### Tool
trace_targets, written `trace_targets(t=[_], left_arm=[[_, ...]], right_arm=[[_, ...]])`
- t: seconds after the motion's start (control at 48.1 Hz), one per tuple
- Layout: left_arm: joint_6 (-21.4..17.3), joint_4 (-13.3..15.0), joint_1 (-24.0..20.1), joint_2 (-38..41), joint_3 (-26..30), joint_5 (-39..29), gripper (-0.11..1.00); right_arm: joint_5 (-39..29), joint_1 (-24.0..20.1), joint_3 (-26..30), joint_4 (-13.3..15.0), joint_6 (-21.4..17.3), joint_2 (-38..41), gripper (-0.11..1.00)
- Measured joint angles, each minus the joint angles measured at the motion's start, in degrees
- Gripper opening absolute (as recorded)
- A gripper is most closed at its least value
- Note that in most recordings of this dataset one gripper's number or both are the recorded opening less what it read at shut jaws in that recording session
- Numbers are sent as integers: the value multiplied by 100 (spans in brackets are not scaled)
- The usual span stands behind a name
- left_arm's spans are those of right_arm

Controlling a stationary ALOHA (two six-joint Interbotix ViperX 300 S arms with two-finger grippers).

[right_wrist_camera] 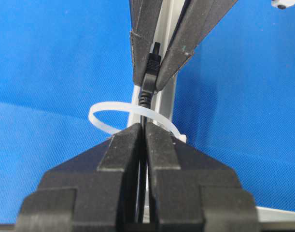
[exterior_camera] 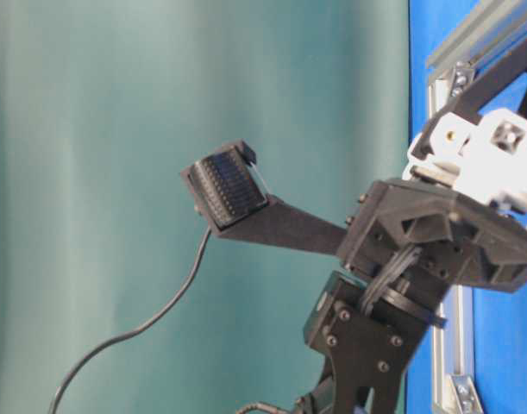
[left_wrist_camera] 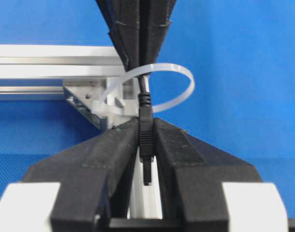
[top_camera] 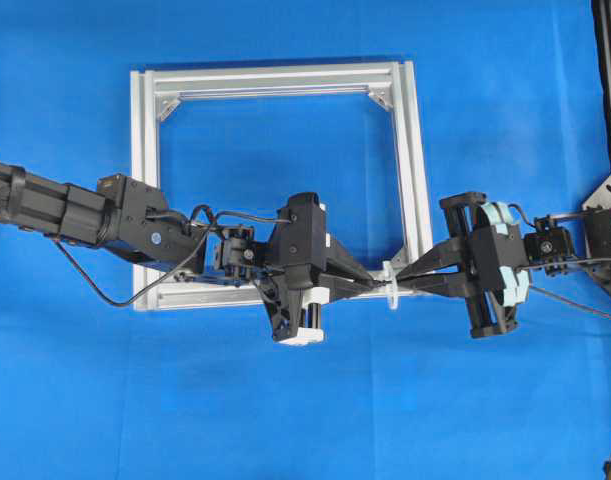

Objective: Insert the wire through the string loop located on the right side.
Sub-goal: 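Open the right gripper and pull the cable left with the left gripper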

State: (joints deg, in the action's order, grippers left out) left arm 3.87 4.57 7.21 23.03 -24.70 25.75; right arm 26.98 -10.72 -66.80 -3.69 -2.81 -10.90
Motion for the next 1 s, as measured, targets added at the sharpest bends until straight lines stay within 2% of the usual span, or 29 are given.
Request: trace_targets(t=[0.125, 0.291, 0.353, 0.457, 0.686, 0.79, 0.998], left_arm=[[0, 0, -9, 0, 0, -35, 8], [0, 0, -9, 0, 0, -44, 8], [0, 0, -9, 0, 0, -44, 8], [-9, 0, -9, 0, 0, -44, 8], [-26, 0, -9, -26, -70, -35, 8], [-44, 0, -9, -237, -334, -44, 8], [-44, 0, 44, -1081, -1248, -9, 8]], right_arm=[[-9, 0, 9, -9, -18, 0, 30], [-9, 0, 18, -18, -9, 0, 80], [-9, 0, 9, -18, -18, 0, 92], [-18, 0, 9, -18, -18, 0, 88], [-44, 0, 9, -18, -9, 0, 89], [-44, 0, 9, -26, -9, 0, 89], [-53, 0, 18, -18, 9, 0, 89]])
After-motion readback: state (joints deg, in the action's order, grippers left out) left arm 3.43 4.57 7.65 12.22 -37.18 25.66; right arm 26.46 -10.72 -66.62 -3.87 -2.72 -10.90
